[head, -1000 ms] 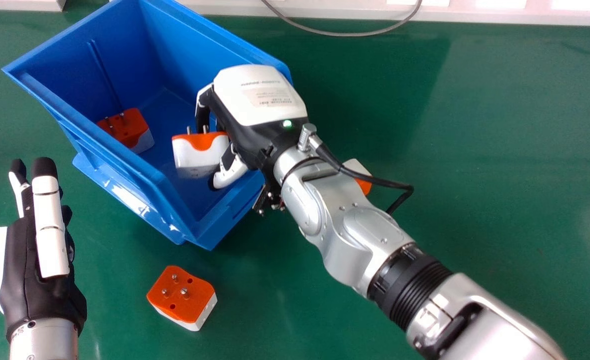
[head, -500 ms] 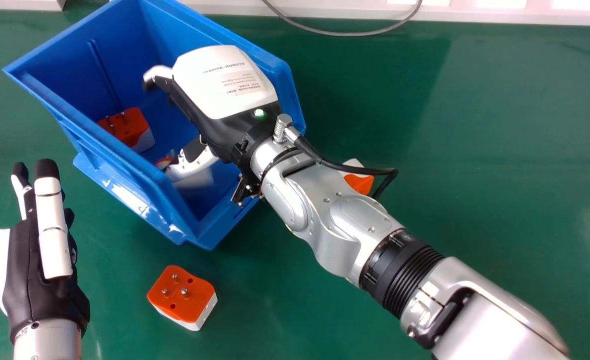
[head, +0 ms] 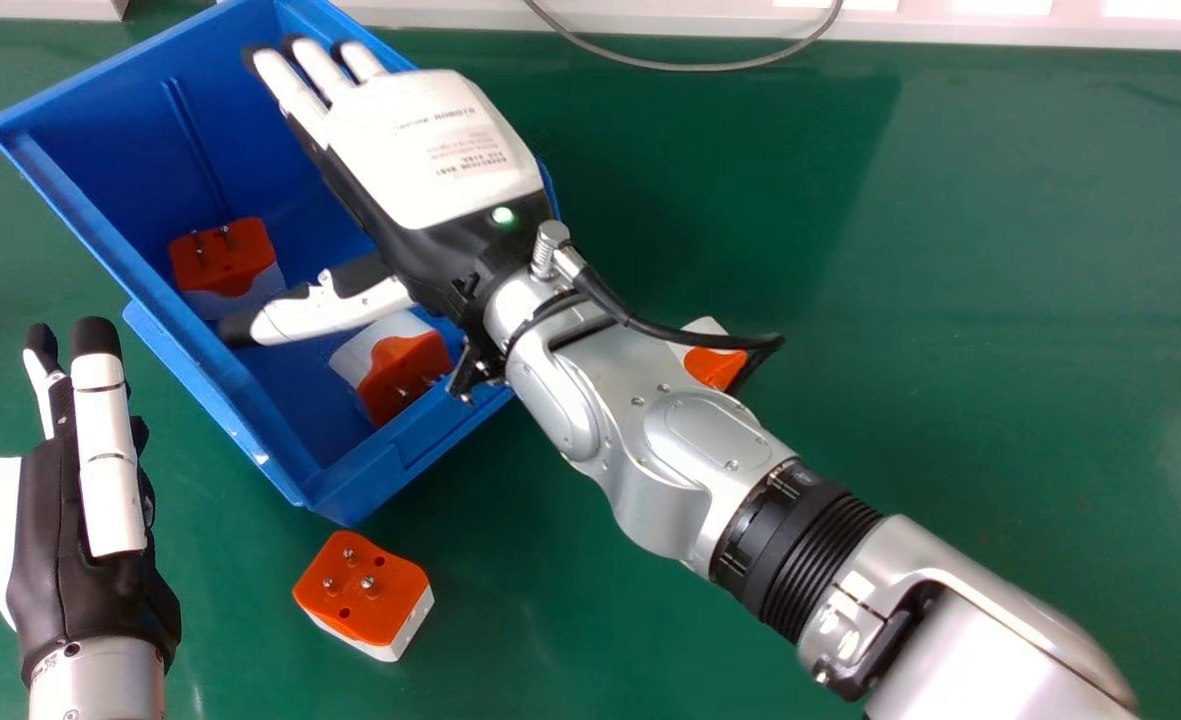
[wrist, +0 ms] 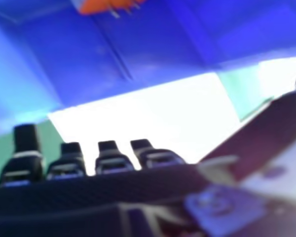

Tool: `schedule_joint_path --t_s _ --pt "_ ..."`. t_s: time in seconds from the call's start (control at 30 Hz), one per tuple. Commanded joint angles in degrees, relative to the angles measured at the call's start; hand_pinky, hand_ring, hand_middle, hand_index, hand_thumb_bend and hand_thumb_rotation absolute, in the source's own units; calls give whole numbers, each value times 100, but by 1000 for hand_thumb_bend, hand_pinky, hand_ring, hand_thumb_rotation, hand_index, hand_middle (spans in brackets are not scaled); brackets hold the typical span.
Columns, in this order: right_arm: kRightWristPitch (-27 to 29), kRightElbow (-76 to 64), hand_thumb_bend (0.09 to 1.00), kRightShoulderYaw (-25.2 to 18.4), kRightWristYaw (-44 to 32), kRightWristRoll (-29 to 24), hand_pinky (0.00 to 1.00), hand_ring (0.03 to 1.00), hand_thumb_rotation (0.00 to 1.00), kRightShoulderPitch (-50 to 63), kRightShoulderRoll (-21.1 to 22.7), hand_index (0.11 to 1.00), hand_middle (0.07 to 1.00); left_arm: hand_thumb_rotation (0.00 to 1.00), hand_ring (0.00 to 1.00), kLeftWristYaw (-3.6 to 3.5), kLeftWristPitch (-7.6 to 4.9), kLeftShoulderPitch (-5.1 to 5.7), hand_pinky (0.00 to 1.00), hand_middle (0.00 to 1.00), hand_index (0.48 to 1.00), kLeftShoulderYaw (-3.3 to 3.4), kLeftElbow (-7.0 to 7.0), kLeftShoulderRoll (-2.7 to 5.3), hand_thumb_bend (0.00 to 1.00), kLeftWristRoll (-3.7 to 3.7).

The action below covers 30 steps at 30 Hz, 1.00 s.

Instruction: Pick all objects and put in blue box

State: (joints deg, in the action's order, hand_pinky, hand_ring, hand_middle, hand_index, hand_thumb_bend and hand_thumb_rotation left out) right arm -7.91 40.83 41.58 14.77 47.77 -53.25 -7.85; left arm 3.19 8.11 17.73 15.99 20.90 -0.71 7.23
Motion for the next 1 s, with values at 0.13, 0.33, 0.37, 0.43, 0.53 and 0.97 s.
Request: schedule_joint_path --t_s 0.13,0.33,0.37,0.43,0.53,0.97 --pt "-290 -1565 707 79 -54 55 923 1000 873 461 -389 1000 1000 1000 1000 1 -97 -7 1000 1000 1000 -18 126 -43 576 -57" --pt "-708 -3282 675 219 -336 264 932 1000 848 1358 -101 1000 1000 1000 1000 -30 -166 -24 1000 1000 1000 8 49 -71 577 -62" --pt "-750 -3523 675 236 -383 301 932 1000 848 1497 -71 1000 1000 1000 1000 -32 -175 -34 1000 1000 1000 15 32 -76 577 -67" --pt "-786 -3958 652 241 -495 383 944 1000 838 1780 -16 1000 1000 1000 1000 -39 -193 -47 1000 1000 1000 25 12 -82 583 -75" --pt "-730 -4490 642 231 -587 442 955 1000 834 2210 103 1000 1000 1000 1000 -51 -192 -66 1000 1000 1000 35 -3 -96 587 -80" --pt "-278 -6427 606 -128 -806 828 995 1000 790 4215 1251 1000 1000 1000 1000 -119 -143 -35 1000 1000 1000 127 44 -173 592 -41"
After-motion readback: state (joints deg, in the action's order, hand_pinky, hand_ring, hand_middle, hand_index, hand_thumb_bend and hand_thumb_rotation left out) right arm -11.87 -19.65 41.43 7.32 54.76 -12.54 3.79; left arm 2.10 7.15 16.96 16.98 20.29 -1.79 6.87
